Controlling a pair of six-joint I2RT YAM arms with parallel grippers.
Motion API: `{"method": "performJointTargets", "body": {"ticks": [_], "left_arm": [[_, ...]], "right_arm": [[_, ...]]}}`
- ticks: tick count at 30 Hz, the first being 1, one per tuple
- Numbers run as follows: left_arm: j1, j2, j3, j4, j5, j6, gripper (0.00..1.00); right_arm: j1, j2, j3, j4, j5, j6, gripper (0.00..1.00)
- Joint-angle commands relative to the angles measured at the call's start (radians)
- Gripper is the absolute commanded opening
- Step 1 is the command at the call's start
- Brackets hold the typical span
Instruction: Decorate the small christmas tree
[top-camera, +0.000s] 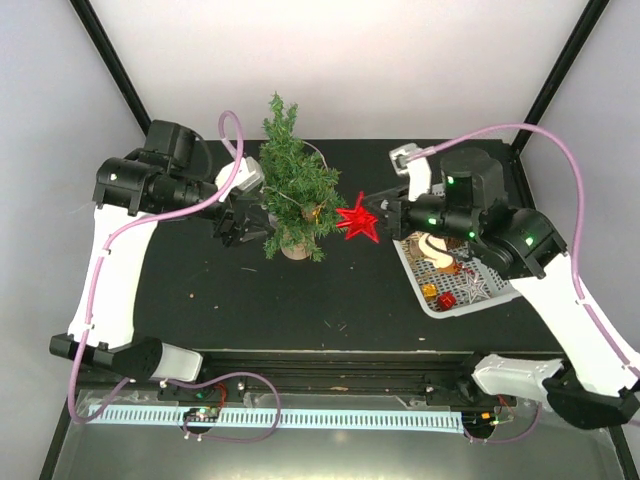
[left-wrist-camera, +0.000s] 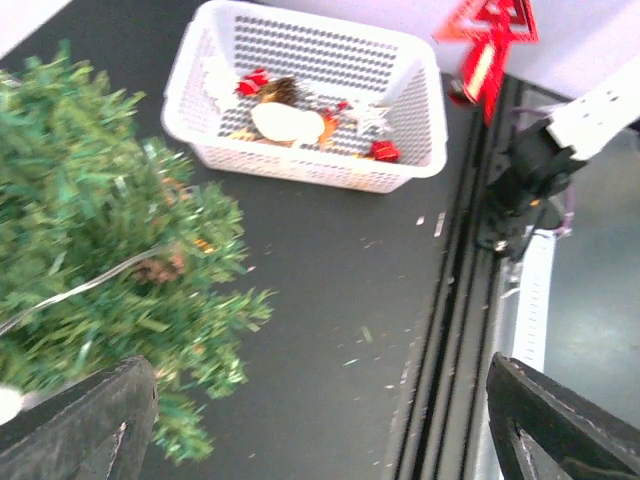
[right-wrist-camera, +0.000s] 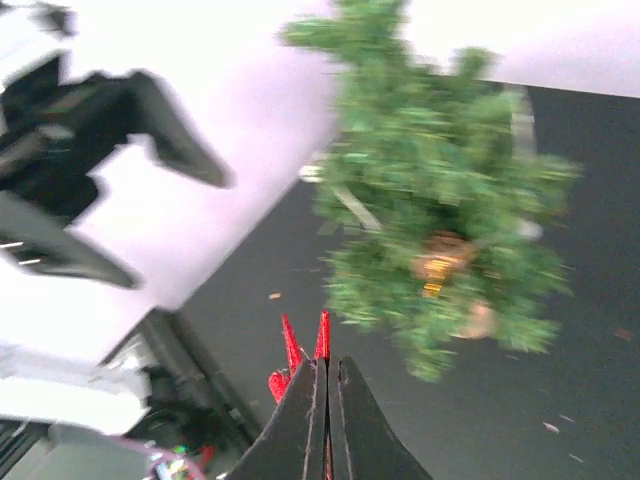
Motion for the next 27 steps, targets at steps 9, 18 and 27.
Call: {"method": "performJointTargets", "body": {"ticks": [9, 18, 27], "left_arm": [[-0.081, 0.030, -0.085, -0.024, 0.286, -0.080, 0.74], [-0.117, -0.030, -0.220, -0.025, 0.349, -0.057, 0.60], [-0.161, -0.057, -0.271, -0.024, 0.336, -0.048, 0.52]], "right_arm": [[0.349, 0.253, 0.268, -0.130, -0.104, -0.074, 0.01], [0.371, 0.257, 0.229, -0.108, -0.071, -0.080, 0.01], [0.371, 0.278, 0.226, -0.111, -0.069, -0.091, 0.01]]}}
